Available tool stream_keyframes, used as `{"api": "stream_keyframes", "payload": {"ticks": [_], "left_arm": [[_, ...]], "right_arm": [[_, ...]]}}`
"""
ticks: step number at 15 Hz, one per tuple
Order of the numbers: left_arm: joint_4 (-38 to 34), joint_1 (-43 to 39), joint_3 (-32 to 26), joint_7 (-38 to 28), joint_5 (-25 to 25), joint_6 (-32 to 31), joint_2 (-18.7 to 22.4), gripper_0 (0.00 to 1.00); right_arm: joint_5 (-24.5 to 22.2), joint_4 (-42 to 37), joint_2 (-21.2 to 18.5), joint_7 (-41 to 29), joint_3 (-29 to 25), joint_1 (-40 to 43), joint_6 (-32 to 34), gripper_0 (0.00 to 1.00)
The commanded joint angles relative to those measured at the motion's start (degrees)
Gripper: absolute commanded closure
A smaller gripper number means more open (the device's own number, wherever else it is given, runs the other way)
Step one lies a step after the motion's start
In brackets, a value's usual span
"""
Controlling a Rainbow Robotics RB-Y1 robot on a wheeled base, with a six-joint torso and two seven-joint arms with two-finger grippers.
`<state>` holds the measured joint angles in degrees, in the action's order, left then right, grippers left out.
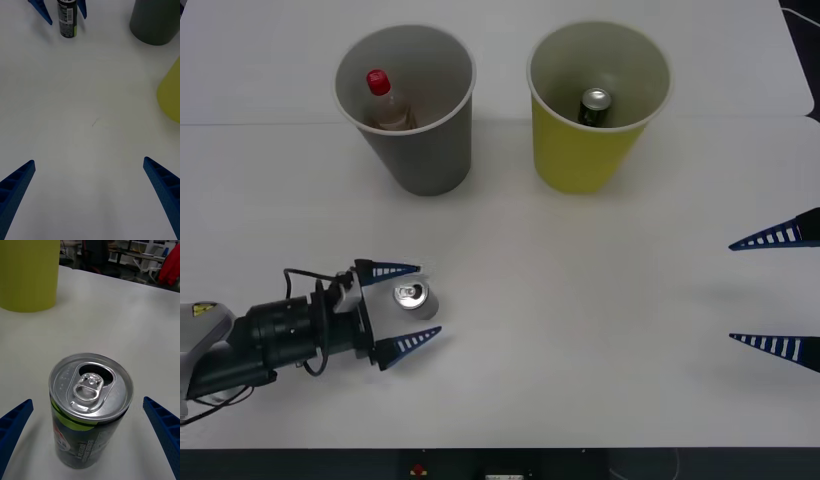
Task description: Put the can into the green bin and the plastic bottle into the gray bin
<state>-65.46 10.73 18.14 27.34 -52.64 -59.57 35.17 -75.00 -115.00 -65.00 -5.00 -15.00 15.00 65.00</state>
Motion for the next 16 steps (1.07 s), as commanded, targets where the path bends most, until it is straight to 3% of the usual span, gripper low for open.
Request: {"api": "stream_keyframes", "payload": {"ticks": [1, 3, 4, 5, 16], "left_arm": [[-0.02, 0.26, 0.58, 0.00, 0.00, 0.86, -0.72, 0.00], [-0.02, 0.34, 0.58, 0.00, 0.00, 0.86, -0.81, 0.00], [-0.02, 0.34, 0.58, 0.00, 0.00, 0.95, -0.81, 0.29], [0.07, 0.26, 0.58, 0.00, 0.00, 0.86, -0.81, 1.00], [-0.72, 0.26, 0.50, -2.55, 0.00, 0.51, 0.86, 1.00]], "right_arm": [[0.00, 0.00, 0.00, 0.00, 0.00, 0.00, 0.00, 0.00], [0.00, 0.00, 0.00, 0.00, 0.00, 0.00, 0.00, 0.00], [0.00, 0.00, 0.00, 0.00, 0.00, 0.00, 0.00, 0.00], [0.00, 0.00, 0.00, 0.00, 0.00, 0.00, 0.00, 0.00], [0.00, 0.00, 0.00, 0.00, 0.00, 0.00, 0.00, 0.00]]}}
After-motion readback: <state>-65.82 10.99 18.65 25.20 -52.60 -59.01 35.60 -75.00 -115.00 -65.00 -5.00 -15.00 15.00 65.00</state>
